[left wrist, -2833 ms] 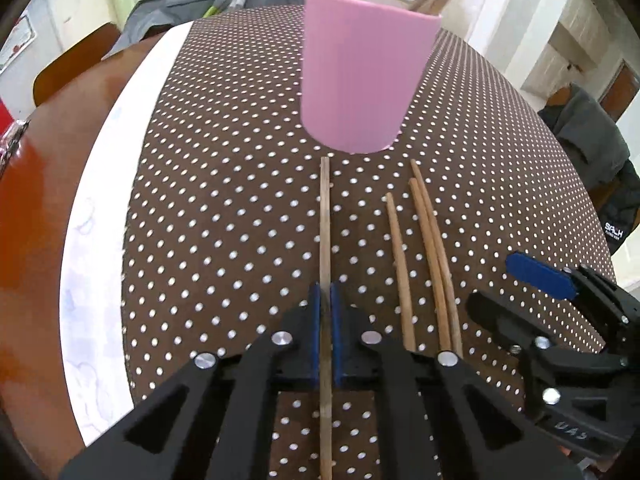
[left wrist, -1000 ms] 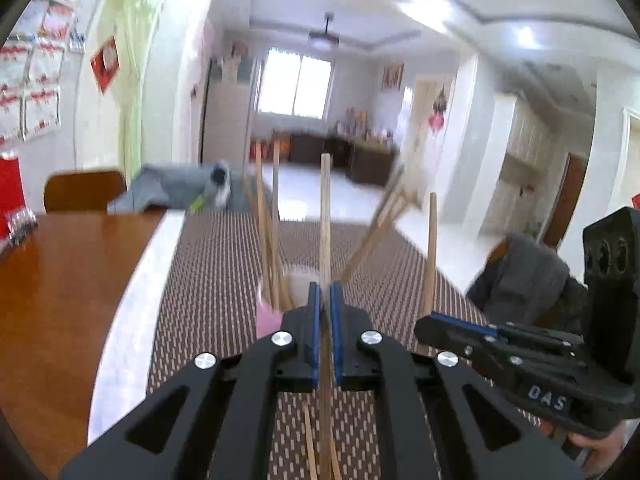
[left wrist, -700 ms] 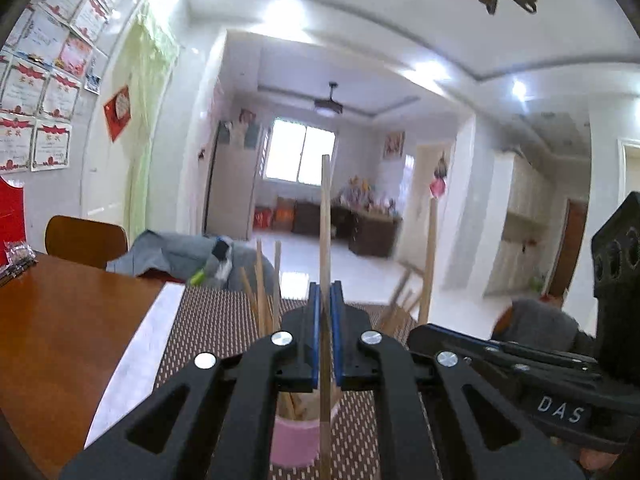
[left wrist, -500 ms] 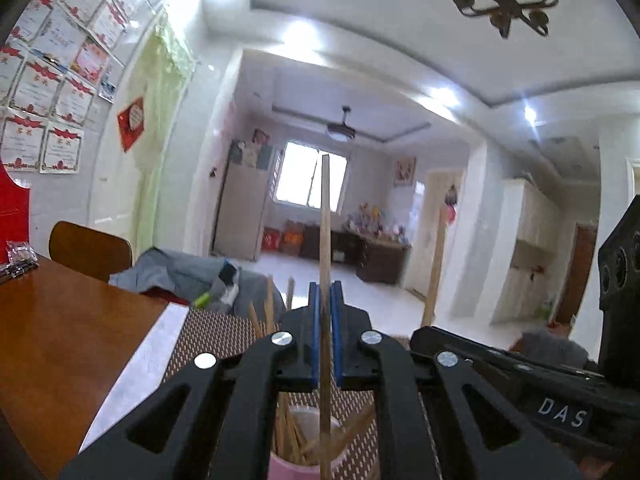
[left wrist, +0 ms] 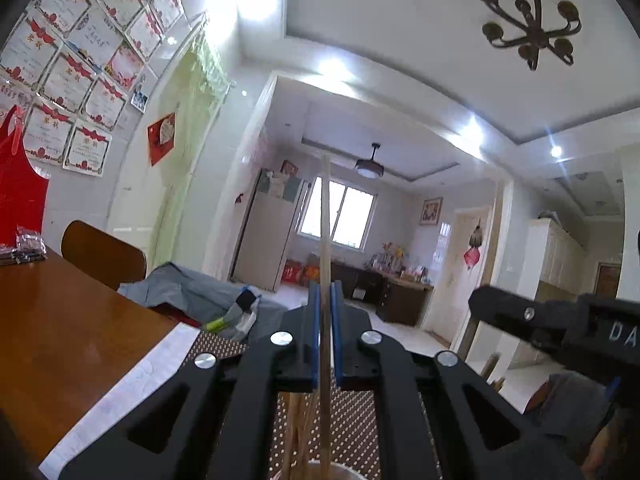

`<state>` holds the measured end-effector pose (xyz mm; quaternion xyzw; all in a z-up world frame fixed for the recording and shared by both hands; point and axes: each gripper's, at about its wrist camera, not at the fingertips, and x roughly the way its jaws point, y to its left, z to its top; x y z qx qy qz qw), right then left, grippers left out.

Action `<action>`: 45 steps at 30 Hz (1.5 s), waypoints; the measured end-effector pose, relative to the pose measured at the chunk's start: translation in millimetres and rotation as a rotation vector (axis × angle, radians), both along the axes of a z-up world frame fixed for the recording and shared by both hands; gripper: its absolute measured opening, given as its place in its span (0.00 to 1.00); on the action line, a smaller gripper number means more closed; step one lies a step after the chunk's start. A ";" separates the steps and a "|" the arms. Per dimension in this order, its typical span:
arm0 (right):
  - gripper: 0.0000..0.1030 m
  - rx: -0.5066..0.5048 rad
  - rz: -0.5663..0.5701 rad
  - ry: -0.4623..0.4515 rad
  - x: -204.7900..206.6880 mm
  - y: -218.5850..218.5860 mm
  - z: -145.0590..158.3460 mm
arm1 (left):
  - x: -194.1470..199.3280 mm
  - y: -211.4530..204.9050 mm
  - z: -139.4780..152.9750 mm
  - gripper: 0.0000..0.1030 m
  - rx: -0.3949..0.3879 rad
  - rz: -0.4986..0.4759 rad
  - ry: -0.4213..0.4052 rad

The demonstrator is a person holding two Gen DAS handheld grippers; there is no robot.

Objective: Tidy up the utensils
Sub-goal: 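Open the right tool and the left tool to drop chopsticks into the cup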

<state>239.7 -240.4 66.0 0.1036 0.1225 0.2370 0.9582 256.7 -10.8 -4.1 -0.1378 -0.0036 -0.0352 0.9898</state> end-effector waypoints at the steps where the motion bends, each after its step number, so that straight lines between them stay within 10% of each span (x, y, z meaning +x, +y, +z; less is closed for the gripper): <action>1: 0.06 -0.008 0.001 0.008 2.6 2.5 -3.3 | 0.5 -0.3 -3.1 0.05 0.009 0.001 0.008; 13: 0.06 -0.062 0.010 0.068 5.0 15.2 -32.2 | -4.5 -5.9 -26.9 0.07 0.122 -0.072 0.153; 16: 0.06 -0.076 0.007 0.078 3.1 16.6 -37.9 | -12.4 -6.6 -26.4 0.27 0.140 -0.075 0.170; 26: 0.07 -0.102 -0.002 0.091 -7.5 21.3 -44.6 | -37.1 2.2 -16.9 0.32 0.204 -0.001 0.184; 45: 0.11 -0.167 -0.010 0.163 -16.7 34.4 -62.1 | -57.7 26.8 -17.8 0.43 0.209 0.015 0.319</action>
